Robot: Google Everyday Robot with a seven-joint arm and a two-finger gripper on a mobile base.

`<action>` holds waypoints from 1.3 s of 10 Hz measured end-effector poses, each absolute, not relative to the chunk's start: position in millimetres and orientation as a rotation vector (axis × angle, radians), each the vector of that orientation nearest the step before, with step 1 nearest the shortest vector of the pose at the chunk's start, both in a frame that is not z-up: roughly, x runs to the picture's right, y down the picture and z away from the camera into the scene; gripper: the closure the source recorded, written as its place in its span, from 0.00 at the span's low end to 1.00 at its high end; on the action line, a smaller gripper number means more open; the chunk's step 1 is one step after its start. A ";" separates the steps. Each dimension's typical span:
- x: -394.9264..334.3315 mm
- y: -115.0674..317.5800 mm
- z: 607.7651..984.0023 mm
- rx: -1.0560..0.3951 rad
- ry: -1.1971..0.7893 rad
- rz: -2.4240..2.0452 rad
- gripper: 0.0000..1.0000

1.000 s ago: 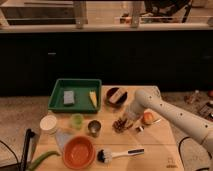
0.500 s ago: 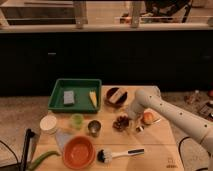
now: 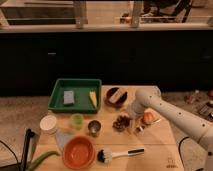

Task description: Place grapes in red bowl

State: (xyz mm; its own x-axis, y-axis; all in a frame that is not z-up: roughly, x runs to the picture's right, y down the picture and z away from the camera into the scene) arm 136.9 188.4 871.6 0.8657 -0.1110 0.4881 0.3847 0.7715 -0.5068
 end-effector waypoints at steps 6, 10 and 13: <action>139.5 187.4 871.1 -0.639 -0.457 -0.286 0.92; 135.9 183.9 866.5 -0.634 -0.459 -0.298 1.00; 132.4 181.4 864.4 -0.631 -0.464 -0.302 1.00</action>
